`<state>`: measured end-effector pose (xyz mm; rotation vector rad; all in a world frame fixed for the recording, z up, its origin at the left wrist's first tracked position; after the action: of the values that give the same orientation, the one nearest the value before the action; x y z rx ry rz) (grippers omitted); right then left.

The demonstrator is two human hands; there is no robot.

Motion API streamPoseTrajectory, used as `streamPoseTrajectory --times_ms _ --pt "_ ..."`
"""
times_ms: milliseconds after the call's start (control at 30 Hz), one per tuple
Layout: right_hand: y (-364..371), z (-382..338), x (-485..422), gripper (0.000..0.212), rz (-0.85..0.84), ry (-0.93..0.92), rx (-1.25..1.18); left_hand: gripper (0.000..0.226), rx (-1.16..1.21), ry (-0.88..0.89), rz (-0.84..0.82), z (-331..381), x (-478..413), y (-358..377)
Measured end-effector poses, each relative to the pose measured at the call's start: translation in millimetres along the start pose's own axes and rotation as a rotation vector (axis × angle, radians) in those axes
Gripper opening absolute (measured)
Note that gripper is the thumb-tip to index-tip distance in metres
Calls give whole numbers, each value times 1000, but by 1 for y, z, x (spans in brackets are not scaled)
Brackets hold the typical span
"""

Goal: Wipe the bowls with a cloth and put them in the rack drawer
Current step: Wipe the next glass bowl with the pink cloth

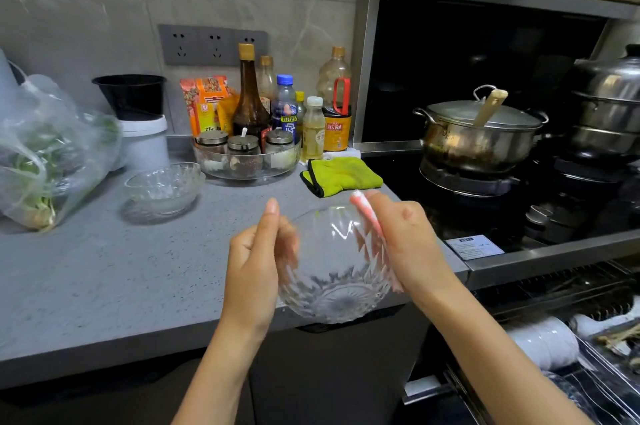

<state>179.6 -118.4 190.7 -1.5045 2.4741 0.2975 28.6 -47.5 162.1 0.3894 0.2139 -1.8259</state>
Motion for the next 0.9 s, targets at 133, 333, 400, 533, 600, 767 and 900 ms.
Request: streamPoseTrajectory --times_ms 133,333,400,533,600,767,900 --pt "10 -8 0 62 -65 -82 171 62 -251 121 -209 20 -3 25" --pt "4 -12 2 60 -25 -216 159 63 -296 211 -92 29 2 26" --pt "-4 0 3 59 27 -177 96 62 -179 97 19 19 2 11" --pt "2 13 16 55 30 -226 90 66 15 -45 192 4 1 -2" --pt "15 -7 28 50 40 -409 259 65 14 -27 232 5 3 2" --pt "38 -40 37 43 119 -723 679 63 37 -75 197 -3 10 21" --pt "11 -19 5 45 62 -376 319 60 14 -44 197 2 11 13"
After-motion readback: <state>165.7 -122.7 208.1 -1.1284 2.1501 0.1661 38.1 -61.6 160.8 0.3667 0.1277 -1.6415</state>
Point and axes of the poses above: each hand's wrist, its own x-axis away from the middle knuckle, its own y-axis out of the palm, z = x × y, the point moved 10 cm from there along -x, towards the middle knuckle, and after that the axes turned 10 degrees about -x, right-handed, at the moved point
